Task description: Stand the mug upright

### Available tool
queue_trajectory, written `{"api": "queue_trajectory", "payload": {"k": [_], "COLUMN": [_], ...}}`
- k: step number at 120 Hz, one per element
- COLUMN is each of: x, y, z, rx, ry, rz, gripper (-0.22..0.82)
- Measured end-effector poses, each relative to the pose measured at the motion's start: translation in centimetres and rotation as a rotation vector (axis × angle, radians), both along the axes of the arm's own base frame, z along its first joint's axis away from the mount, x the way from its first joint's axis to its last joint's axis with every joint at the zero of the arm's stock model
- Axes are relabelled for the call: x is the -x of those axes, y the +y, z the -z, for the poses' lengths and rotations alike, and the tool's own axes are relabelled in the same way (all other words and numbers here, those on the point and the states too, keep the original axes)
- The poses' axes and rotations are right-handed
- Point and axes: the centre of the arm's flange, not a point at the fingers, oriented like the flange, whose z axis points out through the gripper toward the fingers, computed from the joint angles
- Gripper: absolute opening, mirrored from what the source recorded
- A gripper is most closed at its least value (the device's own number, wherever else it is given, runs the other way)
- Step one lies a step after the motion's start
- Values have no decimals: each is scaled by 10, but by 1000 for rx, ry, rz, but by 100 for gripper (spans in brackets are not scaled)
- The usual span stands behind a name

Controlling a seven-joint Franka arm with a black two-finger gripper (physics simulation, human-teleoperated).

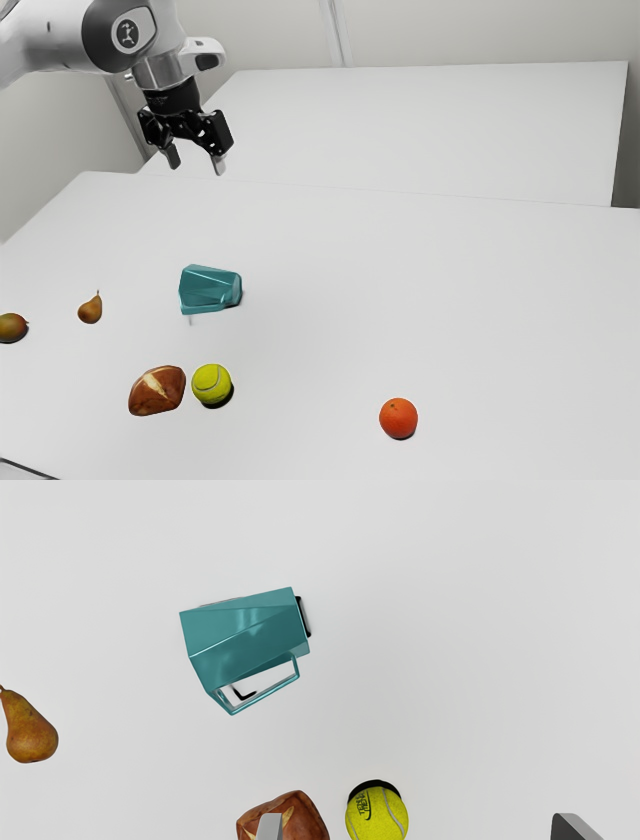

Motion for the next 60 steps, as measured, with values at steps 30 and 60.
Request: {"api": "queue_trajectory", "payload": {"k": [30,60], "x": [11,20], "y": [4,45], "z": [-5,-5], "rx": [-3,3], "ry": [-4,5], "rz": [-9,-82], "gripper": [58,58]}}
